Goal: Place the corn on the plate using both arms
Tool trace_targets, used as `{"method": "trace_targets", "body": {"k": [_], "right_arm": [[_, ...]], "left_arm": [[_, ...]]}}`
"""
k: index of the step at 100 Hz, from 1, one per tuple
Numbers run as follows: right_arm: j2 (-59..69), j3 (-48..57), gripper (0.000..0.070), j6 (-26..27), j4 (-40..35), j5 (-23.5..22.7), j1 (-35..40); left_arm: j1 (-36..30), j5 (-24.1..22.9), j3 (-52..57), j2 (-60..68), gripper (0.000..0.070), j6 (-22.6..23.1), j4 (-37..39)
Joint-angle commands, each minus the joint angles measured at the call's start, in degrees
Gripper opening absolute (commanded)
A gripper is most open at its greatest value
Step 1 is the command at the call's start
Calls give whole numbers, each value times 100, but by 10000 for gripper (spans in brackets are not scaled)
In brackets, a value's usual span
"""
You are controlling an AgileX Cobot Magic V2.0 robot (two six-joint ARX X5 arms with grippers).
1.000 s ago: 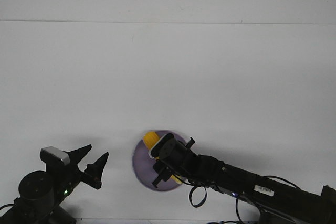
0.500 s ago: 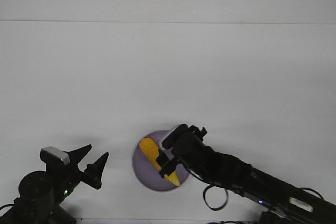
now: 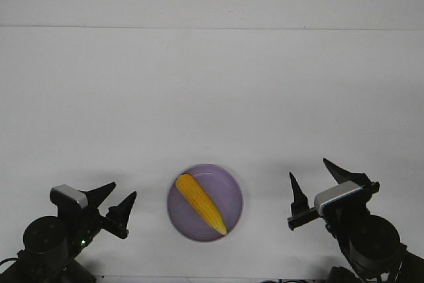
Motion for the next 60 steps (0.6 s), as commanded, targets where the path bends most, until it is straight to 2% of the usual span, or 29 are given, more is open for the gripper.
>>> {"method": "trace_targets", "body": {"k": [1, 3, 4, 7, 10, 21, 60], "right_arm": [[-109, -160, 321, 39, -2, 22, 59], [-175, -221, 219, 42, -17, 20, 59], [-201, -249, 167, 42, -24, 17, 59], [-267, -328, 4, 39, -26, 15, 59], [-310, -398, 0, 37, -28, 7, 59], [-341, -485, 15, 37, -70, 22, 59], [-341, -483, 15, 96, 149, 24, 59]], "left_arm": [[-46, -57, 20, 13, 134, 74, 125], [-46, -72, 20, 13, 19, 79, 151], [-46, -81, 20, 13, 0, 81, 162], [-46, -125, 20, 13, 22, 81, 214], [-46, -170, 20, 13, 4, 122, 280], [-46, -199, 20, 13, 10, 264, 459], [-46, -197, 22, -13, 15, 264, 476]]}}
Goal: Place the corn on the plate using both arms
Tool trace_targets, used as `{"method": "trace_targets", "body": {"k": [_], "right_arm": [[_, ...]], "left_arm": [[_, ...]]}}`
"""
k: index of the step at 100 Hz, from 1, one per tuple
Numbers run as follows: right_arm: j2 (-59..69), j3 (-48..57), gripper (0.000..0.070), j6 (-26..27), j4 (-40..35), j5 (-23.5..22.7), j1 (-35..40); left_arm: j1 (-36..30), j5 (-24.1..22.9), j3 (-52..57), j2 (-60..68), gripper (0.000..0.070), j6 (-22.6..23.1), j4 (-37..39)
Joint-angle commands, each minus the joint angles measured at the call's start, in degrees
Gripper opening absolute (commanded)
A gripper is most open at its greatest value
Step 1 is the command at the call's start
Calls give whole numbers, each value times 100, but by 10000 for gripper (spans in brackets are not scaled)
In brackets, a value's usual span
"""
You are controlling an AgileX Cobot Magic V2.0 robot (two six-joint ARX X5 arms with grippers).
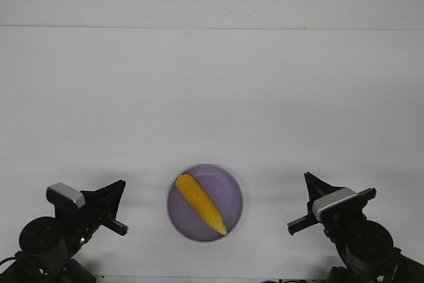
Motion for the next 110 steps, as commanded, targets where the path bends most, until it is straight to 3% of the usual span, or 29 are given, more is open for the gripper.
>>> {"method": "trace_targets", "body": {"k": [1, 36, 40, 44, 57, 82, 110], "right_arm": [[20, 59, 15, 74, 61, 28, 59], [20, 59, 15, 74, 61, 28, 59], [20, 59, 15, 72, 61, 28, 59], [20, 59, 15, 74, 61, 28, 59], [20, 59, 15, 74, 61, 28, 59], [22, 59, 15, 74, 61, 28, 59], [20, 59, 15, 72, 61, 28, 59]], "left_arm": [[-46, -31, 22, -11, 15, 94, 74], [-48, -31, 22, -11, 15, 101, 70], [-39, -39, 22, -11, 15, 188, 55], [39, -155, 15, -17, 15, 568, 81], [802, -114, -372, -164, 15, 1355, 463], [2881, -125, -2269, -1080, 15, 1777, 2159], [3320, -142, -3589, -1849, 15, 1797, 2935]]}}
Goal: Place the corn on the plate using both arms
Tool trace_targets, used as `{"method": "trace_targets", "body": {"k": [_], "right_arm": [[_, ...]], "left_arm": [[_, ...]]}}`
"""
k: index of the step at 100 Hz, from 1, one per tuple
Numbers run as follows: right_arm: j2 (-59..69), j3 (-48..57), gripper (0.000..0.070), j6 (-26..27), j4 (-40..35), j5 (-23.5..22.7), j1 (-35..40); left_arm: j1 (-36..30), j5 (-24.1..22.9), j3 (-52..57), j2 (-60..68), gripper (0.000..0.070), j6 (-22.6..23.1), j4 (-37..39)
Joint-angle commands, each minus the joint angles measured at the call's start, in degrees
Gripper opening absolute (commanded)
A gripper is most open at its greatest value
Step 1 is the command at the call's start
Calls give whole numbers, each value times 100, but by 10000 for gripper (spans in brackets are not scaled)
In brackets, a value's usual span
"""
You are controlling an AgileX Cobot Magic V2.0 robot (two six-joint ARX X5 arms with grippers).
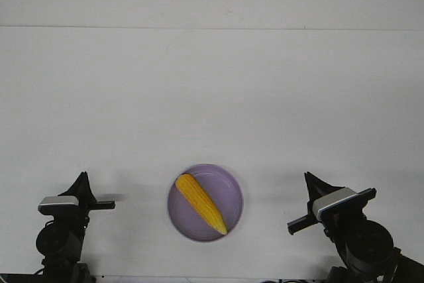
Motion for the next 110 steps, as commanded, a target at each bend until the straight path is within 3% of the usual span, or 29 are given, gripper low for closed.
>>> {"method": "trace_targets", "body": {"k": [1, 91, 101, 110], "right_arm": [[20, 59, 15, 59, 55, 26, 59], [20, 59, 13, 0, 105, 42, 39], [17, 48, 13, -334, 74, 48, -387], [-72, -223, 13, -378, 350, -494, -1329]], "left_arm": [[13, -22, -133, -9, 15, 83, 339], [15, -2, -129, -9, 15, 74, 321], [15, -2, -129, -9, 15, 74, 321], [15, -2, -129, -9, 15, 74, 321]]}}
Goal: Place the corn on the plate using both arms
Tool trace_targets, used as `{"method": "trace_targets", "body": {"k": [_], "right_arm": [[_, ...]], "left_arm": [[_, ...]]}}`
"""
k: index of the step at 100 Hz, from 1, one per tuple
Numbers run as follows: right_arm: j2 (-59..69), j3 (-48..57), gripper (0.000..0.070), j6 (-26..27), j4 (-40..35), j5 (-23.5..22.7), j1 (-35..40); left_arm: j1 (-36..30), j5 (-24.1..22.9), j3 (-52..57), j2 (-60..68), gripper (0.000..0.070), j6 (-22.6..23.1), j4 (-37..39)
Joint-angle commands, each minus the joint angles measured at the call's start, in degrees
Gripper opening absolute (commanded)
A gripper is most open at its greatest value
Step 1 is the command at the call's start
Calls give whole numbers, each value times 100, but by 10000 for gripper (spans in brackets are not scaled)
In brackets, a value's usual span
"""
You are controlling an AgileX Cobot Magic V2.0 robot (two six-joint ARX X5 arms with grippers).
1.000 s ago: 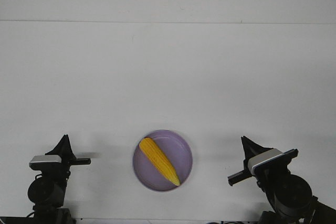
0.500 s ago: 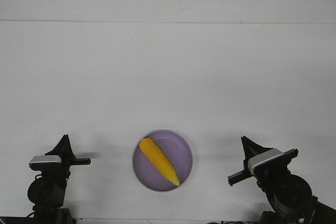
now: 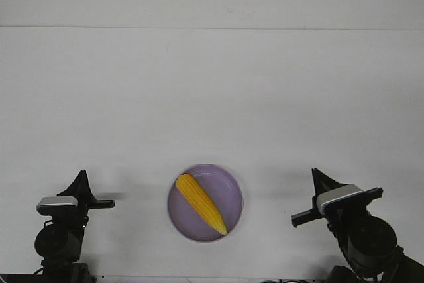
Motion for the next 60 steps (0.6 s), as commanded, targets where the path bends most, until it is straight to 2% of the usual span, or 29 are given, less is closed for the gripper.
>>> {"method": "trace_targets", "body": {"k": [1, 15, 23, 29, 40, 60], "right_arm": [[-70, -225, 13, -205, 271, -396, -671], [-654, -1545, 13, -752, 1644, -1847, -2653], [-1128, -2406, 13, -767, 2321, -2586, -3670], [-1464, -2955, 13, -706, 2643, -2931, -4249], [-1932, -3718, 13, -634, 2966, -3147, -4778], [-2387, -4391, 13, -629, 3003, -3147, -4839]], "left_arm": [[15, 4, -118, -9, 15, 33, 55], [15, 4, -118, -9, 15, 33, 55], [15, 4, -118, -9, 15, 33, 55], [15, 4, -118, -9, 15, 33, 55], [15, 4, -118, -9, 15, 33, 55], [15, 4, -118, -9, 15, 33, 55]]}}
